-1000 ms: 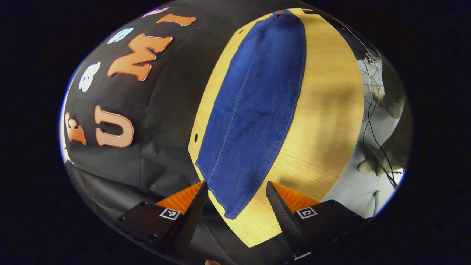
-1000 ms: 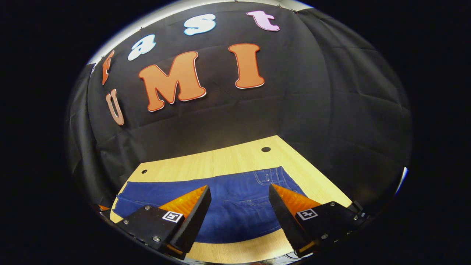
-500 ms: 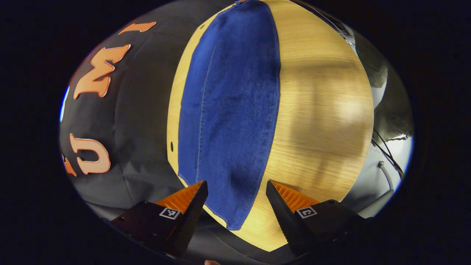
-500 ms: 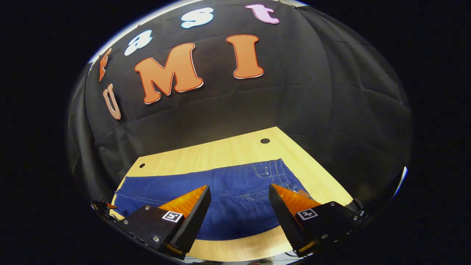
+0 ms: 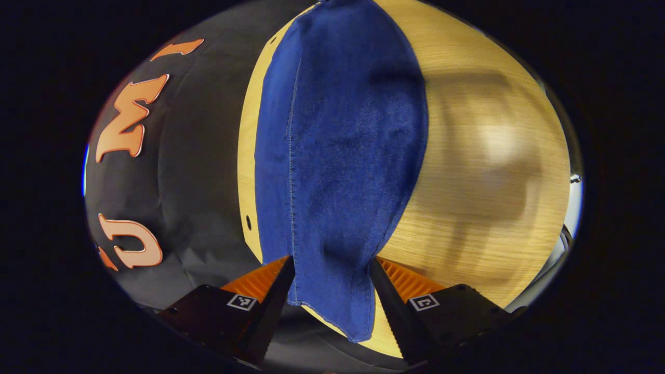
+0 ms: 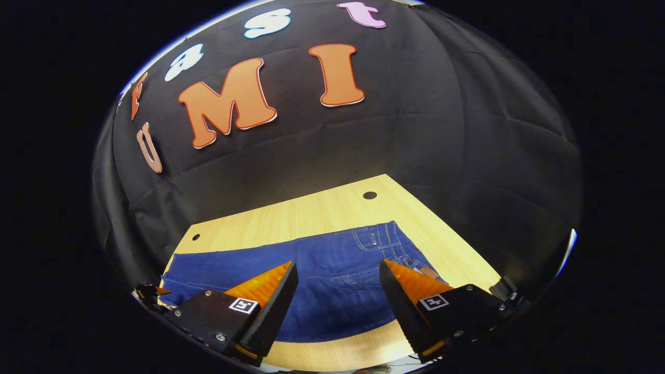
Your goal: Grasp the waist and the cuffs of the jeans and fold them to make the two legs overlap; first hold the waist and fold one-third of the jeans toward the cuffs, then hold the cuffs and fold the remaining one-third in the same direction to finish folding.
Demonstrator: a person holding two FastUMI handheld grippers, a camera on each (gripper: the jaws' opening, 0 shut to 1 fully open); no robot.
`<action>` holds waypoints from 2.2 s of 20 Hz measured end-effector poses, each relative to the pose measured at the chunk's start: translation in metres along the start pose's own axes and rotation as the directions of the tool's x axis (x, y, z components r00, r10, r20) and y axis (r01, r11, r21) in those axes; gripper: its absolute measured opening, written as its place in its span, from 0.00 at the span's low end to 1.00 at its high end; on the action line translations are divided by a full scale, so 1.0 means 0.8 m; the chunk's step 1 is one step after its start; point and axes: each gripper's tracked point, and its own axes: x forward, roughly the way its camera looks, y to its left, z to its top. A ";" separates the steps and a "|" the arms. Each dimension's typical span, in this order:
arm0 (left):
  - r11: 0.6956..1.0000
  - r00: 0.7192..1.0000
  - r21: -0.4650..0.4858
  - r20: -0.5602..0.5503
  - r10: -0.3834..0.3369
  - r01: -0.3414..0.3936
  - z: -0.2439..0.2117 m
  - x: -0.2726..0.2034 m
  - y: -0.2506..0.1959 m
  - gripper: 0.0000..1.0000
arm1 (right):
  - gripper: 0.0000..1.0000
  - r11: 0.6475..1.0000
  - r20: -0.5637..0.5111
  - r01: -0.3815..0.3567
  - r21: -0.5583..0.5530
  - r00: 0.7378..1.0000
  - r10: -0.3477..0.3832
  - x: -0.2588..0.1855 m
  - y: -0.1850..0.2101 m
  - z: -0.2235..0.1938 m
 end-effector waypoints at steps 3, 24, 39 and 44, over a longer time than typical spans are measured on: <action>1.000 1.000 -0.019 0.004 -0.007 0.007 0.004 0.026 0.008 0.75 | 0.97 1.000 -0.009 0.017 0.014 1.000 -0.017 -0.003 0.000 -0.003; 0.993 0.999 -0.110 0.014 -0.049 0.050 0.009 0.031 -0.012 0.06 | 0.98 -0.201 -0.155 -0.160 -0.966 0.987 -0.041 -0.001 -0.095 -0.166; 0.991 0.998 -0.119 -0.005 -0.059 0.058 0.011 0.036 -0.008 0.06 | 0.86 -0.369 -0.200 -0.188 -0.910 0.980 -0.005 0.096 -0.093 -0.193; 0.992 0.998 -0.111 -0.008 -0.067 0.066 0.011 0.034 -0.010 0.05 | 0.11 -0.324 -0.240 -0.237 -0.916 0.970 -0.030 0.097 -0.103 -0.205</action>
